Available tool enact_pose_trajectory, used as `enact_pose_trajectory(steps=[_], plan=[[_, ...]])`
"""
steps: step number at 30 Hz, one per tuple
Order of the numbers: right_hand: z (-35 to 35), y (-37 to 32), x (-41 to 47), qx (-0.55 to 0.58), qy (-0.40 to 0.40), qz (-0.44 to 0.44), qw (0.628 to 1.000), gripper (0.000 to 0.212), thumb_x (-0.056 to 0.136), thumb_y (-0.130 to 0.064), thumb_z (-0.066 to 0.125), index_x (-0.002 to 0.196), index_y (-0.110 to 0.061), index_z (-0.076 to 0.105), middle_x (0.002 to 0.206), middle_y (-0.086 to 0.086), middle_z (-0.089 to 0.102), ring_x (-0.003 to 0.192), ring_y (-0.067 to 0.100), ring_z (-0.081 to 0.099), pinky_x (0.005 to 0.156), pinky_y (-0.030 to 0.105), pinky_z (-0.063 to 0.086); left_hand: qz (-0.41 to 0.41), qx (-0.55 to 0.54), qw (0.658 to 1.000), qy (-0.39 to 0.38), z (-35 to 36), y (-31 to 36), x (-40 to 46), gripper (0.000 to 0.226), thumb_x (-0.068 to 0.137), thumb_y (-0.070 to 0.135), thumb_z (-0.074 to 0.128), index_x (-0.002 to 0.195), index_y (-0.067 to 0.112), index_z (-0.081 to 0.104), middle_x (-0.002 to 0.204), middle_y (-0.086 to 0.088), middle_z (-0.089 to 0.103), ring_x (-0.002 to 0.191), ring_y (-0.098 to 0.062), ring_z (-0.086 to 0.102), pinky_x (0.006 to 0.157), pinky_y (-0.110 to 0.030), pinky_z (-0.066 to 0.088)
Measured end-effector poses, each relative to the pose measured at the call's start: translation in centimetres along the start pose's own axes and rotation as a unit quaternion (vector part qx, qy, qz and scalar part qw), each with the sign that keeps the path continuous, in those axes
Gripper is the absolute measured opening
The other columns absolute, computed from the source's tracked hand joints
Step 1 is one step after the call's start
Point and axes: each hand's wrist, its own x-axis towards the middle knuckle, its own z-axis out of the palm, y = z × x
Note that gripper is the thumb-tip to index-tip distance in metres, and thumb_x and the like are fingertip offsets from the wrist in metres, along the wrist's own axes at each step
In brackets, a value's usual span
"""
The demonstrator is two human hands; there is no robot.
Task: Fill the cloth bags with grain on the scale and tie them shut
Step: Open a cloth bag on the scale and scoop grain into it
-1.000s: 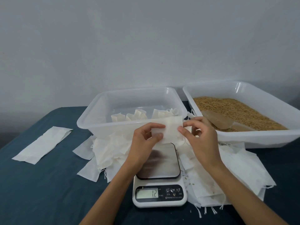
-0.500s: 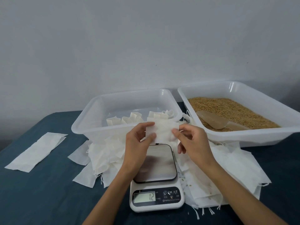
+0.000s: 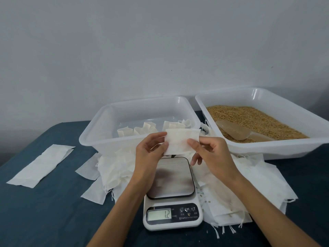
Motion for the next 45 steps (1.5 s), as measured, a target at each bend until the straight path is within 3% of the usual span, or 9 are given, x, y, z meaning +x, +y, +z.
enact_pose_trajectory(steps=[6, 10, 14, 18, 23, 25, 29, 40, 45], plan=[[-0.6, -0.6, 0.0, -0.018, -0.03, 0.001, 0.999, 0.049, 0.094, -0.047, 0.064, 0.056, -0.026, 0.042, 0.051, -0.002, 0.036, 0.052, 0.029, 0.071, 0.043, 0.028, 0.04, 0.049, 0.047, 0.997, 0.042, -0.3, 1.1, 0.1, 0.025, 0.093, 0.002, 0.072, 0.113, 0.018, 0.075, 0.106, 0.002, 0.076, 0.086, -0.012, 0.067, 0.072, -0.025, 0.055], [-1.3, -1.4, 0.4, -0.062, -0.099, 0.012, 0.993, 0.053, 0.095, -0.045, 0.065, 0.061, -0.01, 0.045, 0.055, 0.002, 0.039, 0.051, 0.027, 0.069, 0.045, 0.034, 0.041, 0.1, 0.196, 0.969, -0.114, 0.1, 1.9, -1.1, 0.064, 0.079, 0.026, 0.085, 0.138, 0.032, 0.06, 0.141, 0.017, 0.059, 0.135, 0.0, 0.051, 0.109, -0.016, 0.04], [-1.2, -3.7, 1.0, -0.153, -0.184, -0.005, 0.971, 0.054, 0.094, -0.053, 0.059, 0.061, -0.012, 0.046, 0.052, 0.006, 0.045, 0.048, 0.019, 0.067, 0.046, 0.024, 0.038, 0.124, 0.34, 0.917, -0.168, 1.8, 1.1, -2.5, 0.078, 0.08, 0.02, 0.085, 0.147, 0.033, 0.048, 0.142, 0.016, 0.058, 0.136, -0.003, 0.049, 0.125, -0.038, 0.028], [-1.5, -6.8, 2.1, -0.154, -0.207, -0.005, 0.966, 0.051, 0.092, -0.066, 0.052, 0.085, -0.021, 0.073, 0.065, 0.006, 0.07, 0.044, 0.014, 0.064, 0.044, 0.016, 0.041, 0.103, 0.255, 0.953, -0.125, 2.4, 1.3, -2.9, 0.038, 0.084, 0.012, 0.076, 0.118, 0.022, 0.062, 0.106, 0.007, 0.07, 0.102, -0.017, 0.066, 0.095, -0.046, 0.052], [-6.8, -6.5, 5.1, -0.148, -0.032, 0.012, 0.988, 0.039, 0.095, -0.058, 0.055, 0.094, -0.026, 0.077, 0.086, 0.0, 0.078, 0.051, 0.02, 0.067, 0.047, 0.028, 0.048, 0.049, 0.166, 0.979, -0.105, 2.1, 1.4, -2.6, 0.035, 0.076, 0.026, 0.082, 0.105, 0.021, 0.063, 0.1, 0.002, 0.073, 0.096, -0.024, 0.068, 0.089, -0.046, 0.057], [-10.2, -4.3, 6.0, -0.283, 0.0, 0.049, 0.958, 0.021, 0.094, -0.046, 0.064, 0.102, -0.03, 0.074, 0.091, -0.006, 0.077, 0.069, 0.014, 0.071, 0.062, 0.026, 0.053, 0.028, 0.153, 0.981, -0.115, 2.1, 1.1, -2.5, 0.039, 0.075, 0.03, 0.084, 0.107, 0.025, 0.063, 0.101, 0.007, 0.074, 0.094, -0.015, 0.07, 0.087, -0.037, 0.058], [-16.2, -0.4, 6.8, -0.513, -0.062, 0.2, 0.832, 0.052, 0.083, -0.041, 0.079, 0.126, -0.017, 0.063, 0.117, 0.002, 0.068, 0.099, 0.016, 0.061, 0.093, 0.035, 0.05, 0.008, 0.111, 0.986, -0.125, 2.2, 0.6, -2.4, 0.039, 0.073, 0.033, 0.087, 0.104, 0.035, 0.063, 0.103, 0.005, 0.075, 0.097, -0.011, 0.071, 0.084, -0.028, 0.057], [-17.8, 2.2, 8.1, -0.604, -0.13, 0.233, 0.751, 0.026, 0.075, -0.039, 0.084, 0.084, -0.019, 0.071, 0.084, -0.002, 0.07, 0.079, 0.015, 0.063, 0.077, 0.038, 0.056, 0.002, 0.05, 0.994, -0.099, 2.2, 1.0, -2.4, 0.032, 0.075, 0.027, 0.083, 0.104, 0.022, 0.072, 0.095, -0.003, 0.076, 0.087, -0.016, 0.071, 0.081, -0.037, 0.053], [-19.4, 2.5, 8.5, -0.618, -0.026, 0.187, 0.763, 0.005, 0.092, -0.016, 0.066, 0.089, -0.013, 0.069, 0.091, 0.0, 0.07, 0.078, 0.013, 0.06, 0.077, 0.039, 0.054, 0.01, 0.062, 0.994, -0.093, 2.1, 1.0, -2.3, 0.023, 0.075, 0.026, 0.082, 0.096, 0.025, 0.072, 0.09, -0.004, 0.075, 0.082, -0.017, 0.069, 0.074, -0.039, 0.054]])
